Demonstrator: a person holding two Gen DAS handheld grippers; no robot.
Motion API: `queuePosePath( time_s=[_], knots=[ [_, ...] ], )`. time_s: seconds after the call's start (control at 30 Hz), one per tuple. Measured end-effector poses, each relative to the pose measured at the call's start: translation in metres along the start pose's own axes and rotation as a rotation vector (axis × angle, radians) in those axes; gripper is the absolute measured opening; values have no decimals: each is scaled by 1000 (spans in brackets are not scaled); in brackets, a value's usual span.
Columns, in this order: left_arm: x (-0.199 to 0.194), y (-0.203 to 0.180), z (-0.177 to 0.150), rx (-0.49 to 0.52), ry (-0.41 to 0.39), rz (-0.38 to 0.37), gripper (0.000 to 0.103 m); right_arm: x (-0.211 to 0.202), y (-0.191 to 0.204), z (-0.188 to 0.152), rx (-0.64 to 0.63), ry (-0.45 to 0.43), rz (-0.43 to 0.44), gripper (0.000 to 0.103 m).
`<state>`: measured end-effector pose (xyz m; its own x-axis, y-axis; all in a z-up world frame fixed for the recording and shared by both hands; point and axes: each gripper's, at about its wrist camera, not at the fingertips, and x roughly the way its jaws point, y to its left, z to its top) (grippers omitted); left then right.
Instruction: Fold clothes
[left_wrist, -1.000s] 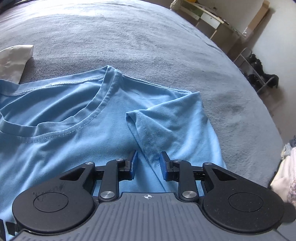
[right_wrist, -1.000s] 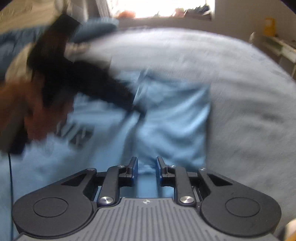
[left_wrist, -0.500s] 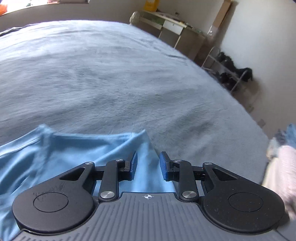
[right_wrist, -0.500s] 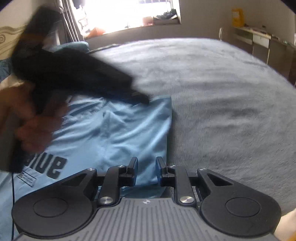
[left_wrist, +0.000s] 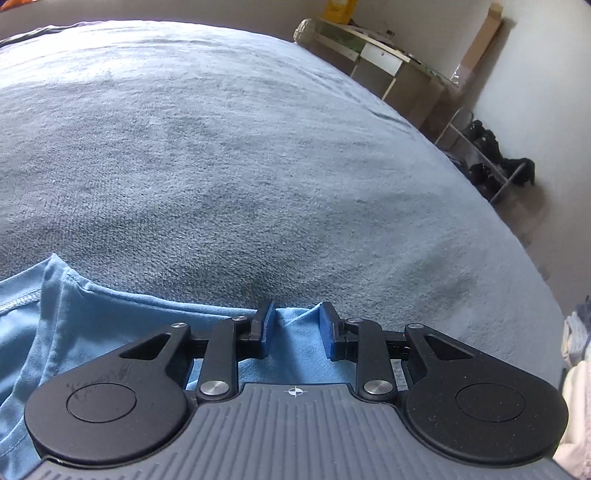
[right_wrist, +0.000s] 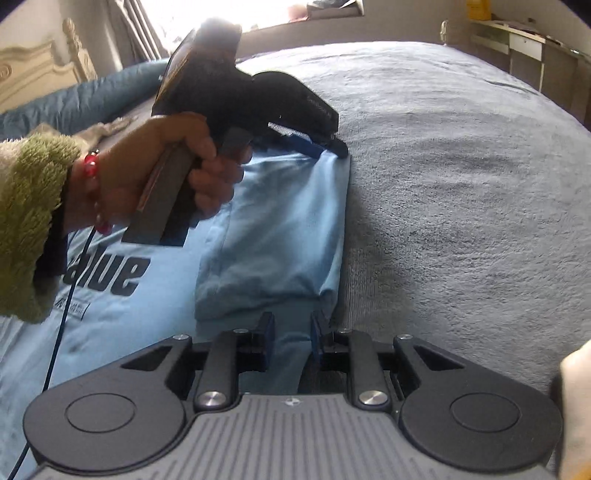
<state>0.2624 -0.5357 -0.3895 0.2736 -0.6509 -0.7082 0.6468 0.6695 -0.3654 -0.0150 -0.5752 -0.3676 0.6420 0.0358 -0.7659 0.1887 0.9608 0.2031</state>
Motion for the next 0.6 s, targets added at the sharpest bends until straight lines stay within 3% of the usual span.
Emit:
queuePosePath(
  time_s=[0.23,0.47,0.6],
  knots=[
    [-52,9,8,-26,-26,-9,34,-24,2,5,80,5,5,23],
    [-137,32,-10,-42,-5,35,34,-6,47,29,-24,-64,0,24],
    [-208,64,-23,-131,-14,72,34,28,67,26,-62,48,18,23]
  ],
)
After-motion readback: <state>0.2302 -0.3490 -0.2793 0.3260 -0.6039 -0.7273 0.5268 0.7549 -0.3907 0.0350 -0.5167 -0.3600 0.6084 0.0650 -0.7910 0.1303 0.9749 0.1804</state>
